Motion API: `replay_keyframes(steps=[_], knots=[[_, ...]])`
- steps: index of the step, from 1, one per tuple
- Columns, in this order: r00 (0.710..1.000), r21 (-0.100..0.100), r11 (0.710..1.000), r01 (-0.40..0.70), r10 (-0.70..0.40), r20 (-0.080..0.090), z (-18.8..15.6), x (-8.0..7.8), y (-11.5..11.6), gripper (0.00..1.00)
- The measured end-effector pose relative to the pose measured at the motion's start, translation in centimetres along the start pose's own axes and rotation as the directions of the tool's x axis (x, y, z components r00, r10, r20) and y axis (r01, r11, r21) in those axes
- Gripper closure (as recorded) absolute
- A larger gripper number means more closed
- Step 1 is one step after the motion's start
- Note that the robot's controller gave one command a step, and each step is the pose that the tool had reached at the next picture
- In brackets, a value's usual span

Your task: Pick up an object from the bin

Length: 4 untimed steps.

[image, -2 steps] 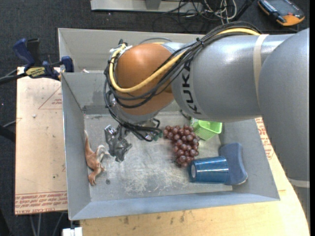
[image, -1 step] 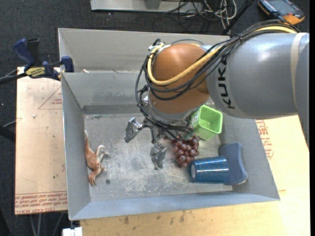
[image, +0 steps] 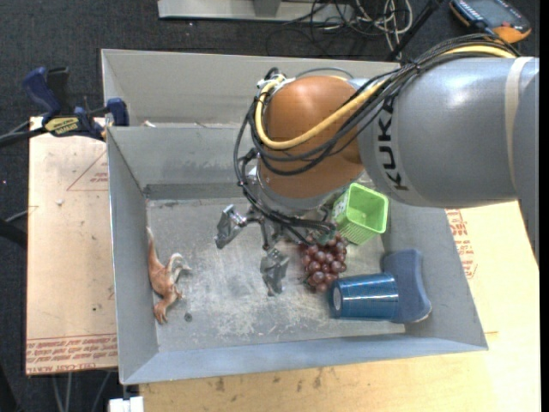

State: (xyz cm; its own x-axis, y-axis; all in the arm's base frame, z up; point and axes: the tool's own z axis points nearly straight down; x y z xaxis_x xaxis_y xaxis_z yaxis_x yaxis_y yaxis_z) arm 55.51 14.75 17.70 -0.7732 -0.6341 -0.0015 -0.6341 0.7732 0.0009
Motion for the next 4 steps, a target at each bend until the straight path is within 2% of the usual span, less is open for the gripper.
replay_keyframes(steps=[1,2,3,4], knots=[[0.999,-0.001,0.999,0.046,-0.046,0.001,-0.9,0.6,-1.2,0.0],[0.997,0.0,0.997,0.077,-0.077,0.002,-3.3,1.8,-3.5,0.0],[0.997,0.003,0.997,0.072,-0.072,0.004,-4.8,2.7,-4.7,0.0],[0.988,0.01,0.988,0.152,-0.152,0.012,-0.7,0.9,-8.9,0.0]])
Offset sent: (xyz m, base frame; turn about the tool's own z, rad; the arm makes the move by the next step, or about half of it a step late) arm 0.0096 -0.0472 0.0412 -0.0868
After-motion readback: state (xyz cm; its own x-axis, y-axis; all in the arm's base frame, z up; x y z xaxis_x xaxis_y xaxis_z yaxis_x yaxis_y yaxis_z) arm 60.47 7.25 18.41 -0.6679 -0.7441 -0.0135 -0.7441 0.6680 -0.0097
